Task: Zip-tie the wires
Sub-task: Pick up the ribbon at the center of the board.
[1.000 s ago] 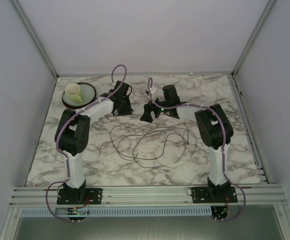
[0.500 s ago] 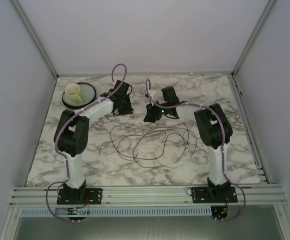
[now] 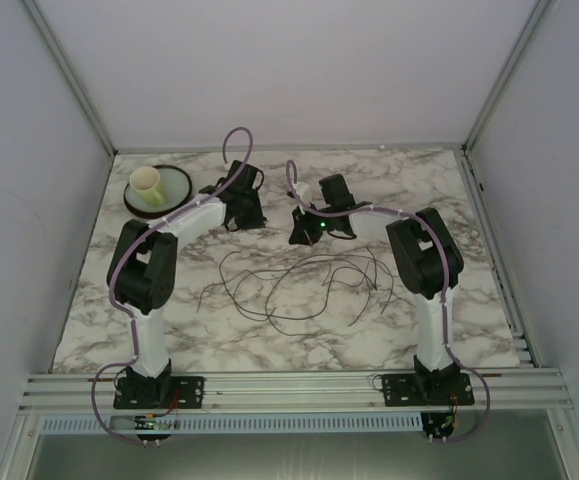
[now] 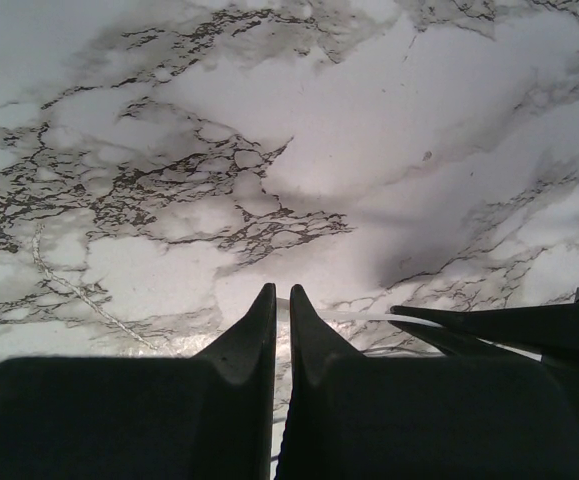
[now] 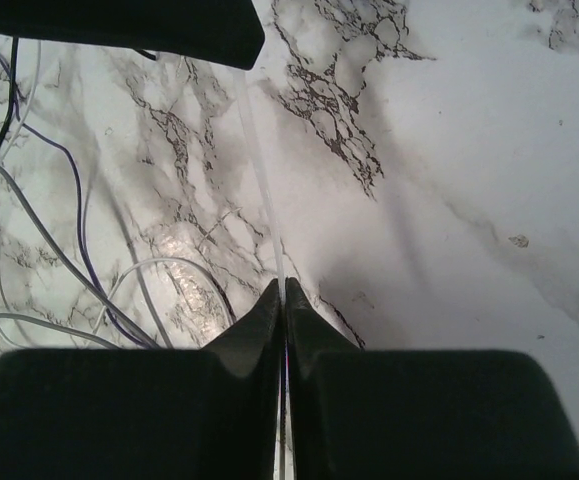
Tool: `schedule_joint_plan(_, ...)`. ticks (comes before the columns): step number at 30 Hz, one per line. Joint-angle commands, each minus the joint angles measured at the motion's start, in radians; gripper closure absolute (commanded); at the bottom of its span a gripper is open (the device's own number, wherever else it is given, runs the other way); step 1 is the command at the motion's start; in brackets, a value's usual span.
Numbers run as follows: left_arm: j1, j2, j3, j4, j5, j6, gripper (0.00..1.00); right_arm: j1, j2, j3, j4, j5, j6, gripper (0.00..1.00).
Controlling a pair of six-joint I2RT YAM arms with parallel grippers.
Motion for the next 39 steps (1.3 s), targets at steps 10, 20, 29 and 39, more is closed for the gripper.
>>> schedule_joint_plan(10,-0.001,-0.093,-0.018,0.053,-0.038,-0.017,0.75,0.027,-0.146,-0.052,0.01,0.138,-0.002,1.0)
schedule_joint_plan(20,0.064,-0.301,-0.033,0.122,-0.037,-0.007,0.3,0.016,-0.209,-0.101,0.011,0.175,0.038,1.0)
schedule_joint_plan(29,0.087,-0.65,-0.343,0.497,0.084,0.001,0.17,-0.001,-0.401,-0.208,0.158,0.181,0.259,1.0)
schedule_joint_plan(39,0.087,-0.785,-0.593,0.896,0.297,-0.112,0.18,0.022,-0.638,-0.406,0.592,0.062,0.606,1.0)
